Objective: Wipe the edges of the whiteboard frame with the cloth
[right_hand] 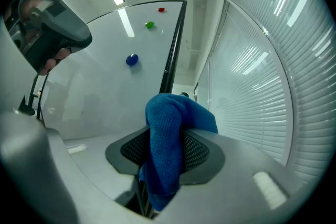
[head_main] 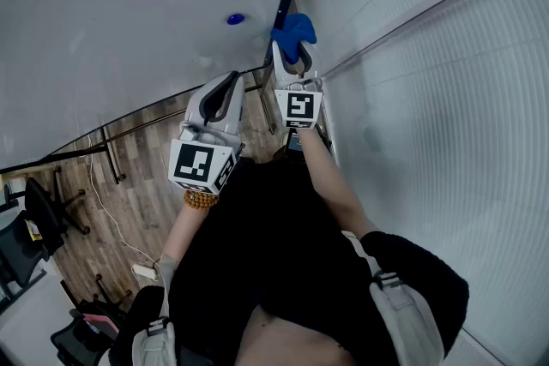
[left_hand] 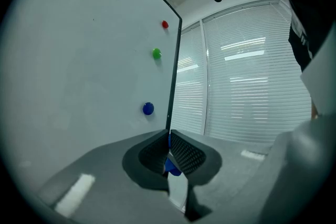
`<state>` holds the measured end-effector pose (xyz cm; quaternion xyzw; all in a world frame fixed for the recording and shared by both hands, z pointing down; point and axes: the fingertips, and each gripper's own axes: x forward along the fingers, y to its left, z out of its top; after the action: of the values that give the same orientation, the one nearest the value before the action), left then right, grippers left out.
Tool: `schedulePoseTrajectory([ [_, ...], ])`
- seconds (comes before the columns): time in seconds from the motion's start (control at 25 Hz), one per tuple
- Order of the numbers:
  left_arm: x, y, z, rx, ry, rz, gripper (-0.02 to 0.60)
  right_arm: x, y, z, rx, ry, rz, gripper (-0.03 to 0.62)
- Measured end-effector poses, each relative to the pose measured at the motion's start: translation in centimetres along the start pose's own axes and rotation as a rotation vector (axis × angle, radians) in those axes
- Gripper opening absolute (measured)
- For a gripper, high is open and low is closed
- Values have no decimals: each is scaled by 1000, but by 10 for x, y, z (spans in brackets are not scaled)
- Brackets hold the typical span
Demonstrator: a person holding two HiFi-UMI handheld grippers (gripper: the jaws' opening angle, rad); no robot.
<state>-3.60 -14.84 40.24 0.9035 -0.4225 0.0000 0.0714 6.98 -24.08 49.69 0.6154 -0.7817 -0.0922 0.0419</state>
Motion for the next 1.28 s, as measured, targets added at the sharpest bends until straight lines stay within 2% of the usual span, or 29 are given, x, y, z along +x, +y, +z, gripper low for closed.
schedulePoseTrajectory([
  [0.2, -10, 0, -9, 5, 7, -4, 0, -8, 6, -25, 22, 43, 15, 170],
  [0.6, -16, -6, -16, -1, 2, -21, 0, -10, 7, -41, 49, 107, 74, 175],
  [1.0, -22, -3, -19, -7, -10, -8, 0, -11, 5, -56, 57, 131, 40, 174],
  [1.28, -26, 3, -22, -10, -7, 11, 0, -13, 12, -101, 102, 237, 43, 173],
])
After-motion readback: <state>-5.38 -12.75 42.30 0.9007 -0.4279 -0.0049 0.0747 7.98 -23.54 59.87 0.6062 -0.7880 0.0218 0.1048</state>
